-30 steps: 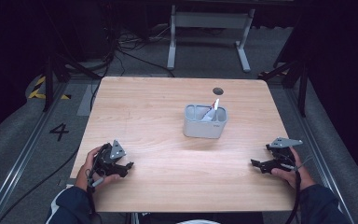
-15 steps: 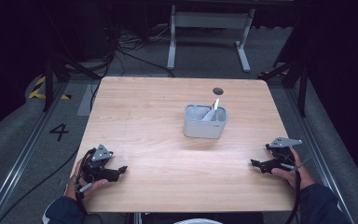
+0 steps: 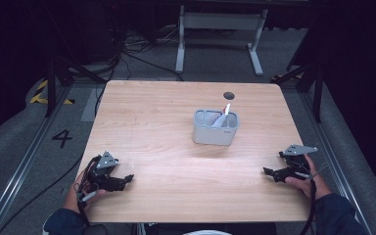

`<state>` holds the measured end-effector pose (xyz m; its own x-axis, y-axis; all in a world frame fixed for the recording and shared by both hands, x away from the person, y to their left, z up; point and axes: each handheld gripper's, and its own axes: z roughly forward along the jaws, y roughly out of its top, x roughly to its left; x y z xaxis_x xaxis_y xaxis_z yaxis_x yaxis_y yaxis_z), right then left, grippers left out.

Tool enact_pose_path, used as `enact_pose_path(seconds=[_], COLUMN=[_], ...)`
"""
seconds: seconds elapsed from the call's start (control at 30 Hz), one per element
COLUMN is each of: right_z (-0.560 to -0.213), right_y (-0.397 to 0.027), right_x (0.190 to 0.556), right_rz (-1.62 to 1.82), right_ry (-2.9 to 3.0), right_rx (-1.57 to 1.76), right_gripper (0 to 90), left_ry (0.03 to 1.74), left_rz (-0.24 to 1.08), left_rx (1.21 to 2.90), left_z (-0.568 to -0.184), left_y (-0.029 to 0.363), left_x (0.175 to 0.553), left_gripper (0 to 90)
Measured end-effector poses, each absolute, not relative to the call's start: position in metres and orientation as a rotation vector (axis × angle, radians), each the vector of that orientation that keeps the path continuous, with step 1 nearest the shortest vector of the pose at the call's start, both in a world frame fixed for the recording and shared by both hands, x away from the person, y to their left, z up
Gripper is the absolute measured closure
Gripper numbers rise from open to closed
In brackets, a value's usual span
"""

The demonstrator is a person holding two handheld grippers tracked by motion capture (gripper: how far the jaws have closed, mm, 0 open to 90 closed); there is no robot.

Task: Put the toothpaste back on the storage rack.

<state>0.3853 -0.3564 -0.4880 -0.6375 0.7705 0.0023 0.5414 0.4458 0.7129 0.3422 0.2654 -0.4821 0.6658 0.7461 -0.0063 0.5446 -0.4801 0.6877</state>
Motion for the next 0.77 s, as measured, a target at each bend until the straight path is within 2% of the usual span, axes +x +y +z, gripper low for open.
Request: enact_pose_path(seconds=[0.2, 0.33, 0.77], right_z=[-0.488, -0.4879, -0.4881], right_y=[-0.3565, -0.3568, -0.3569], right_x=[0.3857, 0.3862, 0.3874], right_rz=[1.0, 1.001, 1.003], right_ry=[2.381, 2.389, 2.396], right_rx=[1.119, 1.112, 1.097], right_gripper=[0.5, 0.5, 0.5], left_ry=[1.017, 1.02, 1.007], left_rz=[0.386, 0.371, 0.383], left_rx=[2.21, 2.239, 2.242], left_z=[-0.4829, -0.4827, -0.4832], left_y=[0.2612, 0.2596, 0.259], left_x=[0.3438, 0.3461, 0.3475], left_gripper=[7.5, 0.0, 0.0])
